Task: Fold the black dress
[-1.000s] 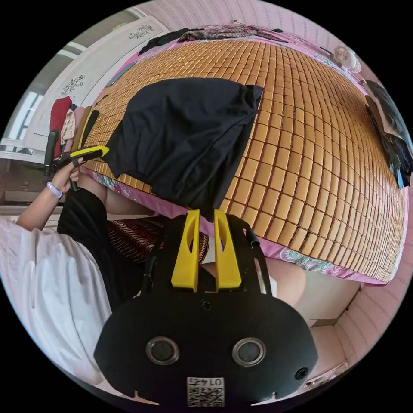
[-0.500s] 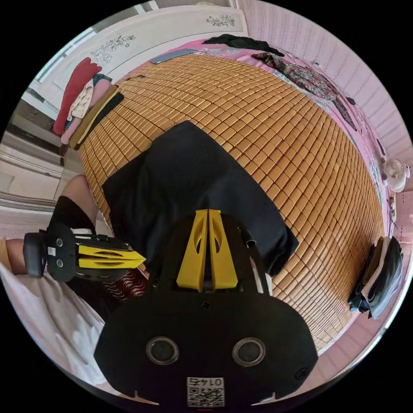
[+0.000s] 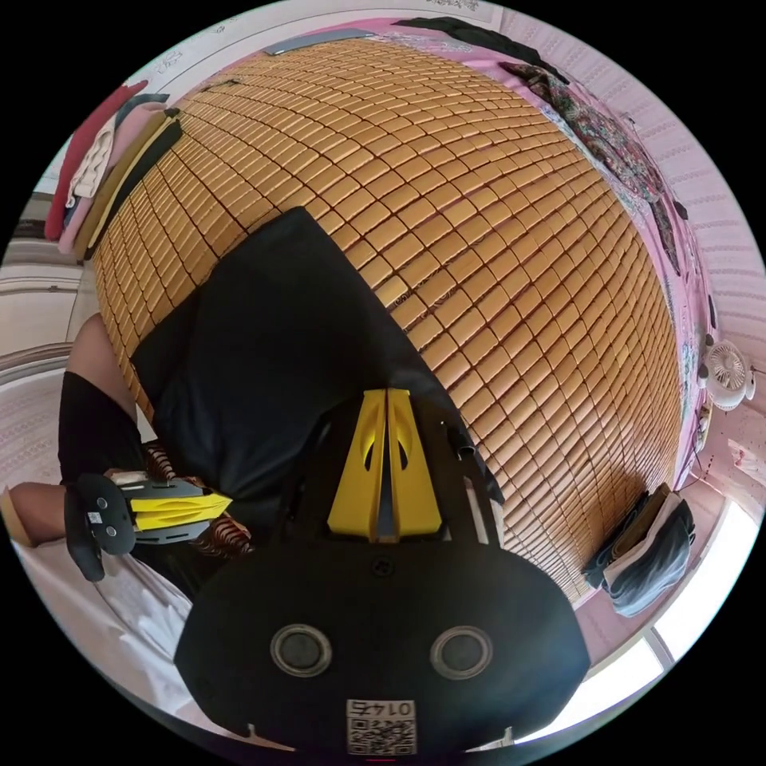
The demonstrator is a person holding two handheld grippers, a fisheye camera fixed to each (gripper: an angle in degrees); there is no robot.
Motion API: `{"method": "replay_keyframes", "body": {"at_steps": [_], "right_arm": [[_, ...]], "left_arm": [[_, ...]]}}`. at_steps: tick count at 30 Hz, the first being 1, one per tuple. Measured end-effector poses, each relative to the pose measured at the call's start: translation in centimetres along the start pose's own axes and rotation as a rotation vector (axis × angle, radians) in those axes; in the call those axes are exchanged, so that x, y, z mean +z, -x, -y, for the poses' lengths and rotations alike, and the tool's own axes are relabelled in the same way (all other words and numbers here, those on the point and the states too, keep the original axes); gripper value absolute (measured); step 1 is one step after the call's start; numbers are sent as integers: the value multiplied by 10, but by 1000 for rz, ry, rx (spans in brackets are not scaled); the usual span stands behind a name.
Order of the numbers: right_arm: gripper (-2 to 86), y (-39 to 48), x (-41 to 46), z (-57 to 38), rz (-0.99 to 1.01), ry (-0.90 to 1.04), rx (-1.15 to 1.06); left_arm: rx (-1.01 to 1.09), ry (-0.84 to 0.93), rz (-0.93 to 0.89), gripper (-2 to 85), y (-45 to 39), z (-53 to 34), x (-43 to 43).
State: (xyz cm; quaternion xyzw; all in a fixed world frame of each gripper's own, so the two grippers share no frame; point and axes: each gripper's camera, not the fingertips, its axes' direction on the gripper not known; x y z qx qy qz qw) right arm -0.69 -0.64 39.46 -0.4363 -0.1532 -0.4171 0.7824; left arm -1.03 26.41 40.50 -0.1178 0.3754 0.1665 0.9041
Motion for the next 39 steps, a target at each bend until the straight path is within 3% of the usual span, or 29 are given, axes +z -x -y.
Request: {"method": "replay_keyframes", "body": {"at_steps": [7,12,15,20,23,27,31,39], "right_arm": [[-4,-23,22,4,52,24,68],[-3,-38,8,-65,148,-266,206],[0,-45,5,-148,236,-401,328],[43,-47,45,-283,296,-294,543],[64,-43,75,-322,431,-239,598],[29,-43,98,-342,428,-190,613],[-6,-52,99,-368,490,-281,618],[10,-83,92,-414,587,-466,725]], "left_arm": [[-13,-15,-43,-10,9,-15,4],[-13,-23,-70,-9,13,-27,-3],[36,-175,-108,-5,6,-40,-20],[72,-233,-160,74,-13,-45,-23],[106,-252,-183,110,-29,-47,-23],[199,-213,-166,127,-54,-48,-18],[256,-158,-140,140,-69,-47,-10],[309,-101,-109,160,-90,-38,2]]}}
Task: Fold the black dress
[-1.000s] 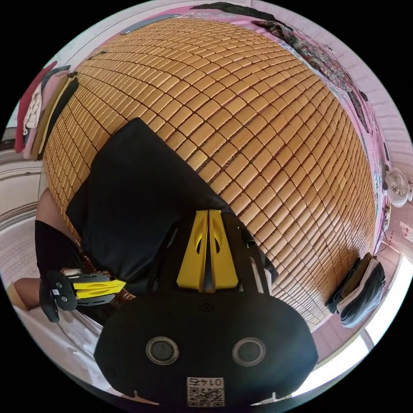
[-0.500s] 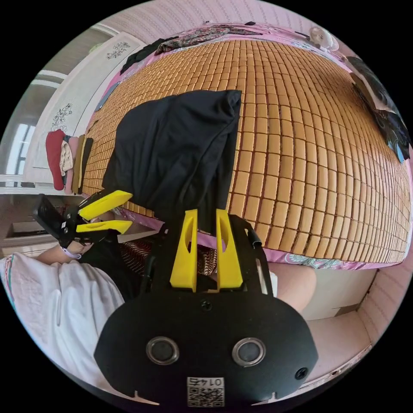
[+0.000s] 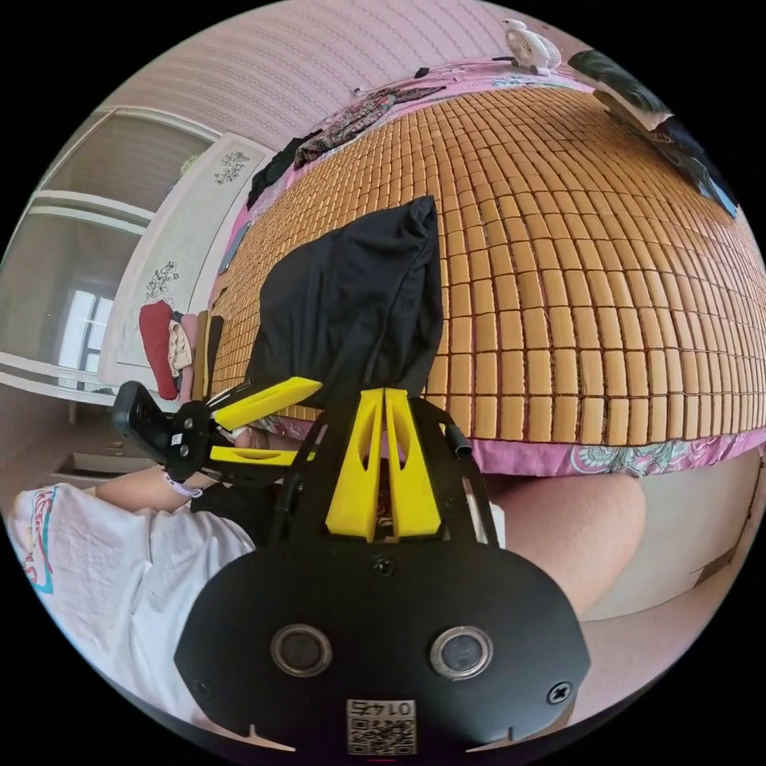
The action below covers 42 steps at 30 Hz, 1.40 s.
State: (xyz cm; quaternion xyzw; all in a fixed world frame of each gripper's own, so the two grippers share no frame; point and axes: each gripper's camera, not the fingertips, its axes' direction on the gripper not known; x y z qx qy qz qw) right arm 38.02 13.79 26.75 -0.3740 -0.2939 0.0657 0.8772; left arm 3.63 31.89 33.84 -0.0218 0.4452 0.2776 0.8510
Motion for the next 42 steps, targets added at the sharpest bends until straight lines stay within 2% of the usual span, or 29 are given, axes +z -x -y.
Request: {"method": "replay_keyframes", "body": {"at_steps": [2,4,7,9,13,16,17,18,20,23,25,30,32,36,42], "right_arm": [[57,-12,7,3,-84,55,10],[66,-22,19,5,-125,135,10],[22,-28,15,5,-190,145,-31],[13,-32,9,3,-136,153,-55],[8,-42,-31,-5,210,21,-17],[12,-47,-41,-11,406,-15,16],[17,-49,-42,-15,443,-30,36],[19,-51,-43,-17,464,-39,38],[57,-68,-46,-24,500,-89,96],[139,-103,-30,-29,449,-105,235],[159,-116,-13,-31,505,-120,298],[136,-126,8,-30,584,-321,429],[61,-130,-1,-37,546,-465,488],[27,-120,-29,-46,533,-522,407],[23,-64,-78,-46,339,-520,111]], "left_arm": [[-1,5,-2,161,-2,1,1],[3,9,-1,161,-5,1,1],[15,26,5,163,-10,1,3],[5,14,23,182,-12,1,3],[20,2,39,195,-18,6,4],[3,-25,84,125,-16,11,-1],[-34,-37,129,74,-12,11,-6],[-60,-40,146,21,-7,9,-13],[-101,-29,120,11,-1,4,-23],[-128,-64,80,4,0,-13,-47],[-118,-72,57,3,-5,-20,-59],[-56,-61,34,6,-20,-42,-92],[-51,-76,22,5,-22,-49,-103],[-69,-195,-47,2,-21,-55,-140],[-160,-349,-87,0,-8,-62,-173]]}}
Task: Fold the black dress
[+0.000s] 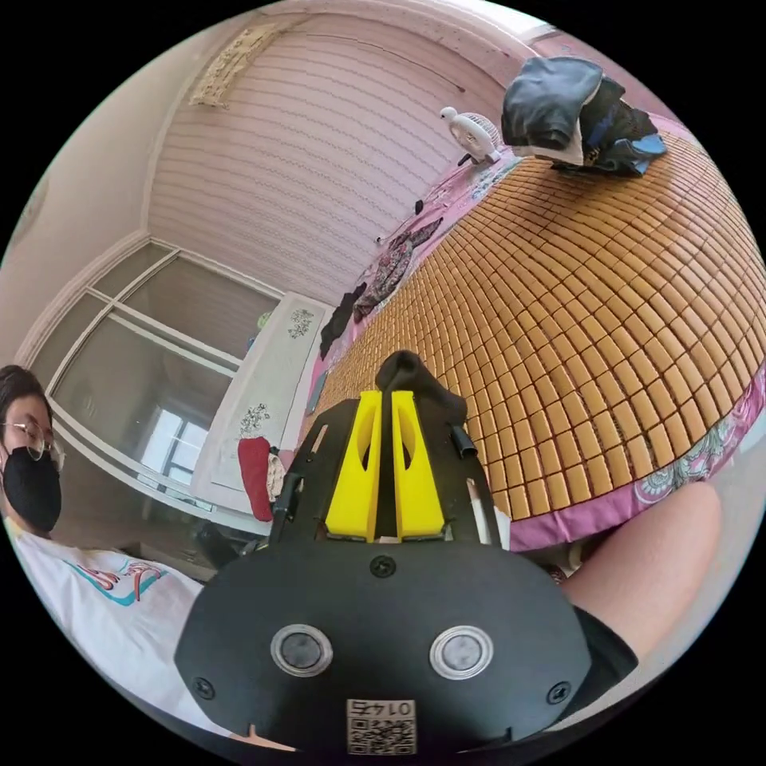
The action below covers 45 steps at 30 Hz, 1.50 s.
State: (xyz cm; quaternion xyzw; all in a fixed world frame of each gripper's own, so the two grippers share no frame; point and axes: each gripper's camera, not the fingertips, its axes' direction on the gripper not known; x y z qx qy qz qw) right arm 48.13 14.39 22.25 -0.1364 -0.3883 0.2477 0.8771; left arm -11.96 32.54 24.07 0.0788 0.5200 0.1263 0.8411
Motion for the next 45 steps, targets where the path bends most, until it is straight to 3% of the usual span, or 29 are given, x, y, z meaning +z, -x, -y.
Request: {"method": "replay_keyframes", "body": {"at_steps": [4,7,11,14,21,26,34,39,42,45], "right_arm": [[50,44,70,18,-38,133,-149],[84,62,138,27,-62,227,-185],[66,87,183,18,-188,272,-295],[39,100,194,-2,-271,322,-424],[1,91,259,-21,-392,521,-498],[-3,83,325,-21,-469,596,-499],[-3,89,336,-32,-477,500,-539],[14,98,305,-6,-262,460,-412],[65,103,276,3,-281,401,-476],[141,90,276,7,-394,468,-486]], "left_arm": [[-65,-38,119,4,17,-1,-16],[-244,-16,262,16,58,-6,-21],[-500,31,438,33,117,-18,-25],[-536,-7,489,39,130,-14,-41],[-487,85,327,9,126,7,-10],[-498,268,416,-8,136,12,34],[-549,221,379,-8,143,21,30],[-544,76,399,48,124,30,-6],[-503,68,442,107,116,34,-13],[-514,120,444,125,122,38,-2]]}}
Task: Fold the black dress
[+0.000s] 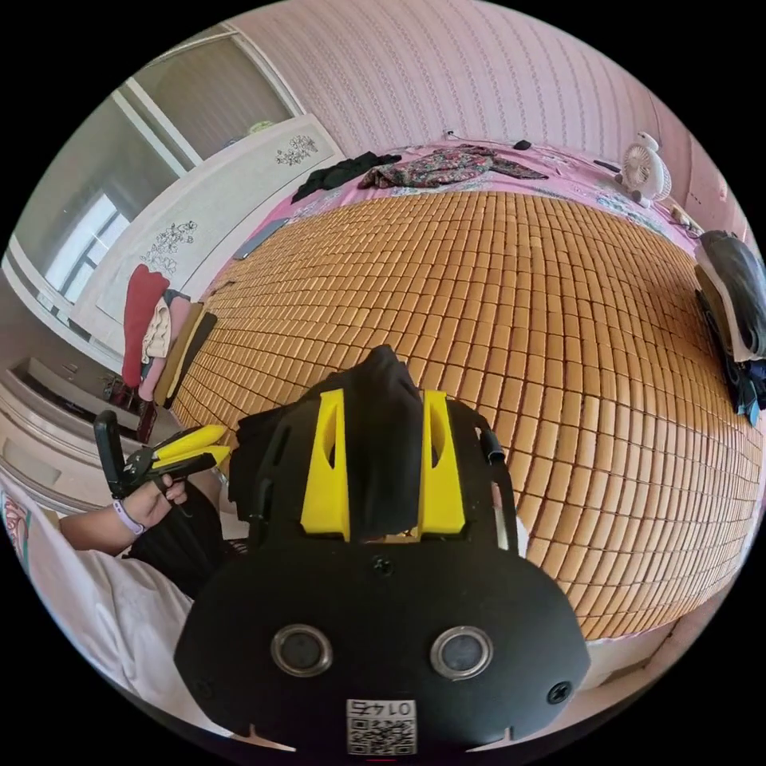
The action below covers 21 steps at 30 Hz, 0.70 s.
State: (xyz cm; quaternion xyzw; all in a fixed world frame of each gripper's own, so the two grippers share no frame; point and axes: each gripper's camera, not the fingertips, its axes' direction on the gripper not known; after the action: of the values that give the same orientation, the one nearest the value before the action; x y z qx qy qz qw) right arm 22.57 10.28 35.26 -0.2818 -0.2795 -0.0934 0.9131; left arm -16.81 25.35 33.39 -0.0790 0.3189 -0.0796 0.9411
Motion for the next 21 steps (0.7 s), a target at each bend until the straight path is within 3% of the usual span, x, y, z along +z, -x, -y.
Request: {"method": "replay_keyframes", "body": {"at_steps": [4,14,21], "right_arm": [[171,-14,36,-2,13,234,43],[128,-8,39,-14,91,273,47],[99,-1,32,-37,145,246,91]], "left_arm": [[-3,54,65,114,-5,9,15],[-46,129,101,124,-19,15,-4],[-16,220,124,76,-24,27,-8]]}}
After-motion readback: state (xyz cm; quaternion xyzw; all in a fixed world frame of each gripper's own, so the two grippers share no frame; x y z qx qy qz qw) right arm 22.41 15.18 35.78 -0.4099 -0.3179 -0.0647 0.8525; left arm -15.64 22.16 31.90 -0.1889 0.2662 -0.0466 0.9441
